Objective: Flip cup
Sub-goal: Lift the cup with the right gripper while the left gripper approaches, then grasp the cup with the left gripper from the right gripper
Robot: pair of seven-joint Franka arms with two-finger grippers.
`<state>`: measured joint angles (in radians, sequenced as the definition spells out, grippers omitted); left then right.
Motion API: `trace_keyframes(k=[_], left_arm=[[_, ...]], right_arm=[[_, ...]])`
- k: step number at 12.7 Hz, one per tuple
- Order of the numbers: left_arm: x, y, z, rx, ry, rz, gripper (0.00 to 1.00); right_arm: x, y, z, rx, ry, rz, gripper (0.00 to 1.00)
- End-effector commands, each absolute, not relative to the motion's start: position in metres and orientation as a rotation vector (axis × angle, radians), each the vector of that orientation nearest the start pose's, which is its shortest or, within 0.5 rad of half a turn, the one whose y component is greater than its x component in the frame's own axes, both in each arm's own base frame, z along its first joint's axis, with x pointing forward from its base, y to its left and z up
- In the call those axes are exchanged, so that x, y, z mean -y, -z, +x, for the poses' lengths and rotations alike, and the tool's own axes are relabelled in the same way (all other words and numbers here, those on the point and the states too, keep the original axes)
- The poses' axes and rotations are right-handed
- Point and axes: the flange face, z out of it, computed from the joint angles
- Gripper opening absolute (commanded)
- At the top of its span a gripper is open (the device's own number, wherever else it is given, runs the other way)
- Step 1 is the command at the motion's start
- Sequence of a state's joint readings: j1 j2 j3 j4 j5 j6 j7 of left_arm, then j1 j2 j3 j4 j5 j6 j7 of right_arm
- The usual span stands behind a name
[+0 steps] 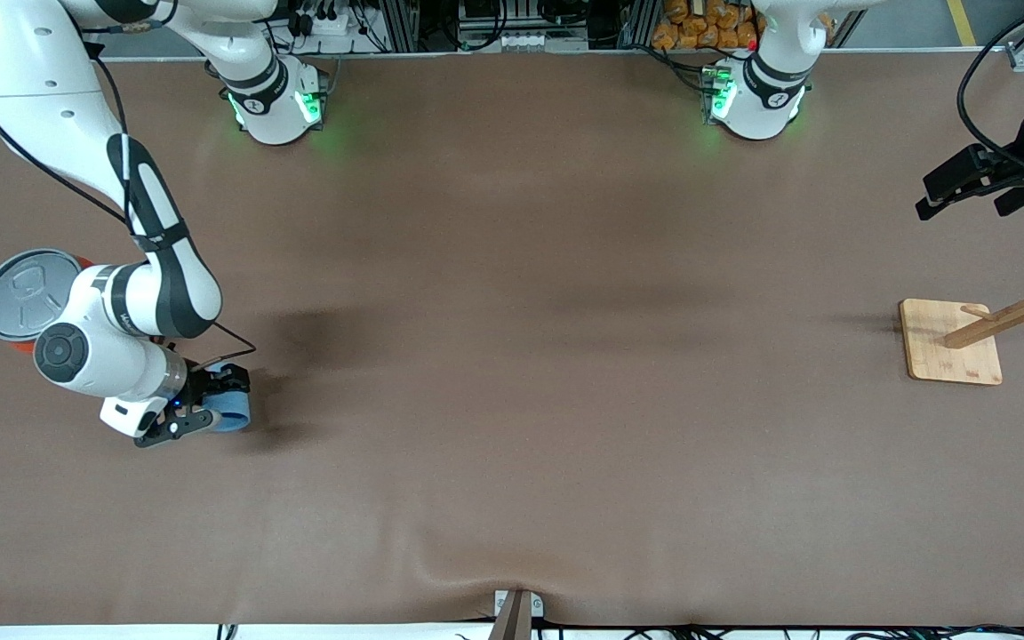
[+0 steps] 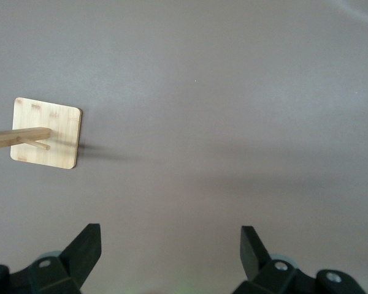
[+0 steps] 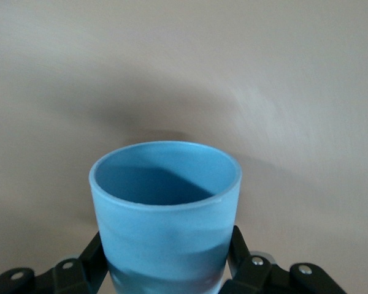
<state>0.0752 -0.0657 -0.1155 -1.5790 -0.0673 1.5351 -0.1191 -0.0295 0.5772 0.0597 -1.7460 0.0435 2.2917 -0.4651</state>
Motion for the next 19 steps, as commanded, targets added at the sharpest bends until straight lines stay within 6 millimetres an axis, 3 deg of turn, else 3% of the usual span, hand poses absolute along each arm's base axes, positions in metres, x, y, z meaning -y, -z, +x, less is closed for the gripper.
trace_keyframes(k=[1, 3, 5, 7, 11, 13, 15, 17, 18, 19], left_arm=[[0.036, -0.650, 0.535, 0.115, 0.019, -3.213, 1.00], [0.038, -0.648, 0.538, 0.111, 0.013, -3.218, 1.00], [0.043, -0.641, 0.540, 0.104, -0.007, -3.220, 1.00], [0.051, -0.628, 0.545, 0.081, -0.051, -3.223, 1.00], [0.059, -0.592, 0.564, 0.091, -0.174, -3.316, 1.00], [0.067, -0.564, 0.574, 0.097, -0.281, -3.378, 1.00], [0.076, -0.523, 0.575, 0.145, -0.355, -3.470, 1.00], [0.103, -0.497, 0.576, 0.168, -0.379, -3.561, 1.00], [0.117, -0.481, 0.577, 0.166, -0.424, -3.590, 1.00], [0.134, -0.464, 0.578, 0.125, -0.497, -3.615, 1.00]], right_arm=[[-0.065, -0.269, 0.664, 1.002, 0.044, -2.858, 0.43], [-0.102, -0.270, 0.660, 1.147, 0.060, -2.767, 0.43], [-0.166, -0.278, 0.648, 1.392, 0.097, -2.592, 0.40], [-0.233, -0.279, 0.627, 1.514, 0.099, -2.485, 0.39], [-0.340, -0.262, 0.599, 1.713, 0.117, -2.331, 0.40], [-0.406, -0.262, 0.575, 1.849, 0.227, -2.228, 0.40], [-0.433, -0.244, 0.568, 1.912, 0.221, -2.187, 0.41], [-0.467, -0.234, 0.561, 2.035, 0.244, -2.141, 0.41], [-0.474, -0.224, 0.558, 2.077, 0.235, -2.132, 0.42], [-0.480, -0.215, 0.554, 2.103, 0.249, -2.132, 0.49]])
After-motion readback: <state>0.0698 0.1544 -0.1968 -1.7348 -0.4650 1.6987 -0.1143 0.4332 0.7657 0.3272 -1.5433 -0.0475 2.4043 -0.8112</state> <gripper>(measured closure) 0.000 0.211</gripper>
